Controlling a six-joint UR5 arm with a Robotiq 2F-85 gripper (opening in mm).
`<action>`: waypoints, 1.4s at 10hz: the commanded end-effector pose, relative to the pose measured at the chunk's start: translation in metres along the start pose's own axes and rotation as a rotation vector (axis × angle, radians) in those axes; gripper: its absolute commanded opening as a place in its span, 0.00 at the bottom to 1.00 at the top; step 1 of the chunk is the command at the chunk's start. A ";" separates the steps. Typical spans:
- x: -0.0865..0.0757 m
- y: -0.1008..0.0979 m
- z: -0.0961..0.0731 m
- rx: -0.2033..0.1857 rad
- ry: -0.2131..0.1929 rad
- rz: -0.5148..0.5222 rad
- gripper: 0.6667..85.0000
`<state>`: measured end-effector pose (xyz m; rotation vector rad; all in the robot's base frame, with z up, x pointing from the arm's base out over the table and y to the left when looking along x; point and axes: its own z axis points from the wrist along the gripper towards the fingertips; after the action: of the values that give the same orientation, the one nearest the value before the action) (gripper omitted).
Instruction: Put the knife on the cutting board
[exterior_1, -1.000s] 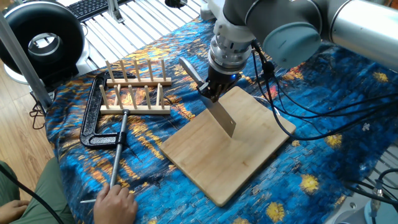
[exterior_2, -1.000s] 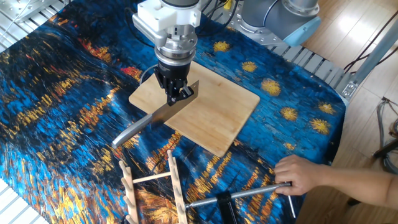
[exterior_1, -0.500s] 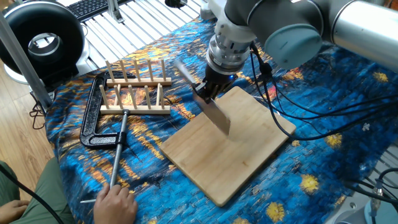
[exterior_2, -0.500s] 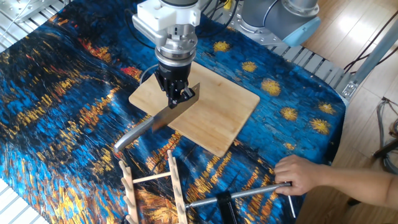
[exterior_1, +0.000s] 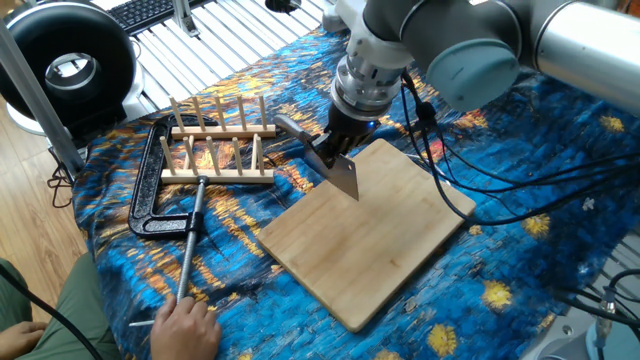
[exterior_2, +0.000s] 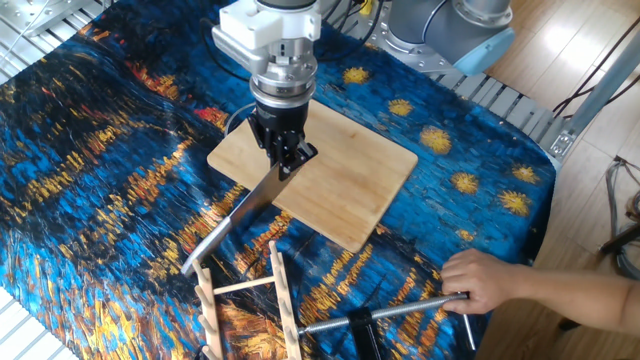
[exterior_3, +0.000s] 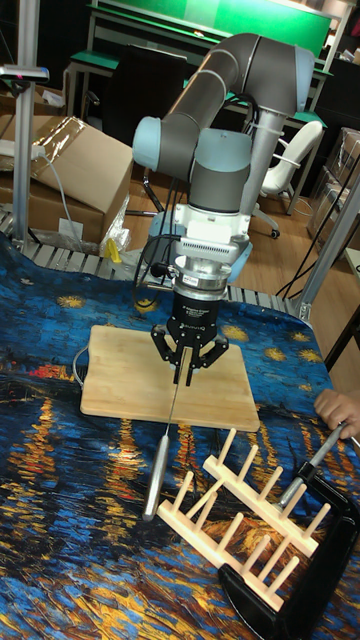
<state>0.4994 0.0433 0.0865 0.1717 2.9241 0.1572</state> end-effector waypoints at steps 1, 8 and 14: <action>-0.001 -0.007 -0.007 -0.025 0.006 -0.015 0.27; 0.000 -0.017 -0.008 -0.026 0.014 -0.013 0.15; -0.008 -0.009 0.004 -0.093 -0.020 -0.035 0.25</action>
<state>0.5029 0.0307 0.0816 0.1171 2.9095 0.2417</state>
